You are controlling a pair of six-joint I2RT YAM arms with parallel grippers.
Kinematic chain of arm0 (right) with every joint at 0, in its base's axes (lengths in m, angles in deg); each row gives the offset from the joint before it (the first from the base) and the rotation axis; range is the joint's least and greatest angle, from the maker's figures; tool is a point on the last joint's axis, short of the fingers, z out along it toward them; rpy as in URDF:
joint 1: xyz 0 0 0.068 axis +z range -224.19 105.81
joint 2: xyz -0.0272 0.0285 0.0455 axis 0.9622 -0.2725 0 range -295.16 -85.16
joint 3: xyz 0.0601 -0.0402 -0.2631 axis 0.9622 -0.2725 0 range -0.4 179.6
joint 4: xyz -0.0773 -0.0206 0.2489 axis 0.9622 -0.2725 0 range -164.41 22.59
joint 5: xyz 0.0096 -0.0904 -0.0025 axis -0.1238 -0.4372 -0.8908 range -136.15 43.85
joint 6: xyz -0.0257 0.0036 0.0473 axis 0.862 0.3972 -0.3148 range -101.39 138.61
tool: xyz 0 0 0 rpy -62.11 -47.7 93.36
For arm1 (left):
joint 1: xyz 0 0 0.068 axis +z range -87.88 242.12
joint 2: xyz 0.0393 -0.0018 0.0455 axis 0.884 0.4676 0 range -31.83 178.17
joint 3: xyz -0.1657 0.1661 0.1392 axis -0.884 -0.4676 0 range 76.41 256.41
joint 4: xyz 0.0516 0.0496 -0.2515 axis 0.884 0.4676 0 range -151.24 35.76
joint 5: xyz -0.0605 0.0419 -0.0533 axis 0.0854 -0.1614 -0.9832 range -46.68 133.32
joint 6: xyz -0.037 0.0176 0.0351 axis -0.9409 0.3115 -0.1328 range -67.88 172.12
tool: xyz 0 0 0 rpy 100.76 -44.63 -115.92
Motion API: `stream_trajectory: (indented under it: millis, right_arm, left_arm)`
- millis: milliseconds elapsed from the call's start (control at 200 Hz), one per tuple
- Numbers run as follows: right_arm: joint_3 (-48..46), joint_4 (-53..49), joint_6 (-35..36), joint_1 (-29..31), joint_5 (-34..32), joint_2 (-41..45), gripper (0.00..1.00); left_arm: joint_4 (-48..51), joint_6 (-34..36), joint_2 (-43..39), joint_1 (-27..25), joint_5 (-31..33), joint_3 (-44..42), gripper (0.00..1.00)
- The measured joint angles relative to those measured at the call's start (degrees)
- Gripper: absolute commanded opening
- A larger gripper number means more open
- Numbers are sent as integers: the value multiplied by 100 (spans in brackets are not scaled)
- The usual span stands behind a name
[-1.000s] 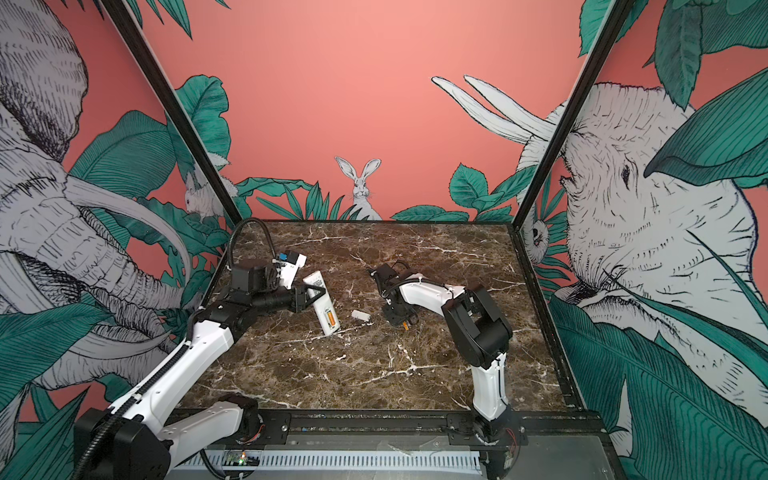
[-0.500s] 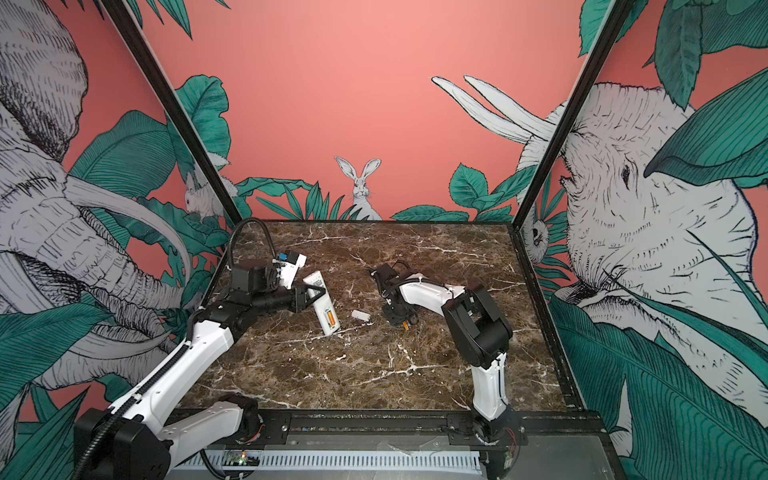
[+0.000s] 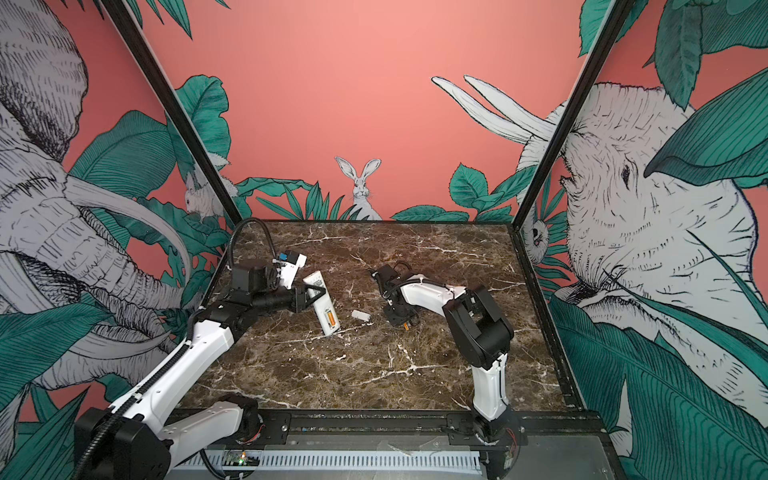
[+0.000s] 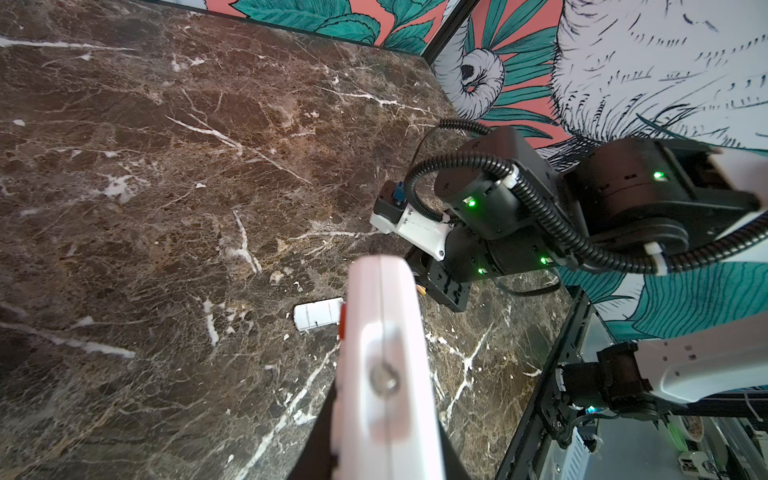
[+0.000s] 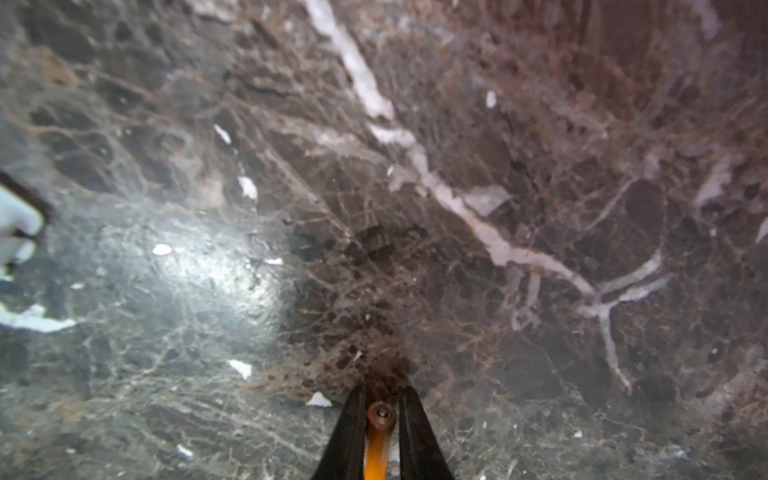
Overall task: Load the batteries into the remote control
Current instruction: 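Lift the battery with the right gripper while the left gripper raises the remote, then carry the battery with the right gripper toward the remote's open compartment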
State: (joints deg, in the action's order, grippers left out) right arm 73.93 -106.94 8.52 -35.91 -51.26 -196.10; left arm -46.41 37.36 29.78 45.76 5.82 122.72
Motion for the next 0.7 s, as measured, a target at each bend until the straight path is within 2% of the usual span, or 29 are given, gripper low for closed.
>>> stream_trajectory:
  millis: [295, 475, 700]
  right_arm:
    - [-83, 120, 55, -9, 90, 109, 13]
    - [-713, 774, 232, -2, 507, 1012, 13]
    - [-1073, 1582, 376, 129, 1029, 1985, 12]
  left_arm:
    - [-208, -127, 142, 0, -138, -44, 0]
    - [-638, -420, 385, 0, -317, -188, 0]
    - [-1305, -881, 837, -33, -522, -334, 0]
